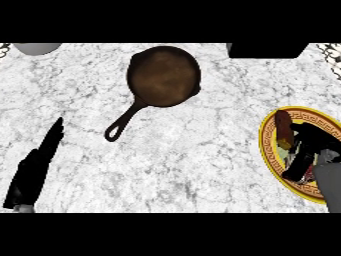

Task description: Pick the cupcake from the plate and place it in the pan

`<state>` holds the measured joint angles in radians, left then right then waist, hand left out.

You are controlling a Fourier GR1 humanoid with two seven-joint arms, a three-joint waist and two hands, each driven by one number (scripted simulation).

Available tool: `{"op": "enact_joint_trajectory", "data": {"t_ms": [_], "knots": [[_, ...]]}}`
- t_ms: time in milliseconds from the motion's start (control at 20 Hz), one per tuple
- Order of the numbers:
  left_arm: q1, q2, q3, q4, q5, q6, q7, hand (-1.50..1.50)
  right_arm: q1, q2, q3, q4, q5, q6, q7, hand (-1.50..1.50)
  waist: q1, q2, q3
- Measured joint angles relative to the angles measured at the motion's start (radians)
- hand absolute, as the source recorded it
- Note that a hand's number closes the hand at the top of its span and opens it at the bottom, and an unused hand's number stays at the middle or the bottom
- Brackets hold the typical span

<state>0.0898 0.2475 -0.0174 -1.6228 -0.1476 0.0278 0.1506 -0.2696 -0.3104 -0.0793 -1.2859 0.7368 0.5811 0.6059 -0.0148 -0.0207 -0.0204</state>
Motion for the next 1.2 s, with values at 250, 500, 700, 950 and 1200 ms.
{"op": "enact_joint_trajectory", "data": {"t_ms": [250, 500, 700, 950, 1200], "knots": [[0.0, -0.003, 0.003, 0.005, 0.001, -0.001, -0.006, 0.0, -0.02, 0.128, 0.069, -0.142, 0.17, -0.216, 0.233, 1.5, 0.006, 0.008, 0.012], [-0.013, -0.006, -0.001, 0.008, -0.002, -0.004, -0.001, 0.0, -0.113, 0.129, 0.18, -0.26, 0.366, -0.371, 0.281, 1.5, 0.019, 0.014, 0.017], [-0.018, -0.015, -0.01, 0.002, -0.009, -0.002, -0.001, 0.0, -0.216, 0.137, 0.25, -0.27, 0.472, -0.446, 0.278, 1.5, 0.027, 0.018, 0.019], [-0.029, -0.015, -0.003, 0.006, -0.01, -0.012, 0.001, 0.0, -0.39, 0.198, 0.253, -0.134, 0.522, -0.543, 0.261, 1.5, 0.034, 0.023, 0.02], [-0.039, -0.029, -0.013, 0.027, -0.028, -0.008, -0.017, 0.0, -0.572, 0.263, 0.179, 0.096, 0.481, -0.661, 0.207, 1.5, 0.044, 0.028, 0.02]]}}
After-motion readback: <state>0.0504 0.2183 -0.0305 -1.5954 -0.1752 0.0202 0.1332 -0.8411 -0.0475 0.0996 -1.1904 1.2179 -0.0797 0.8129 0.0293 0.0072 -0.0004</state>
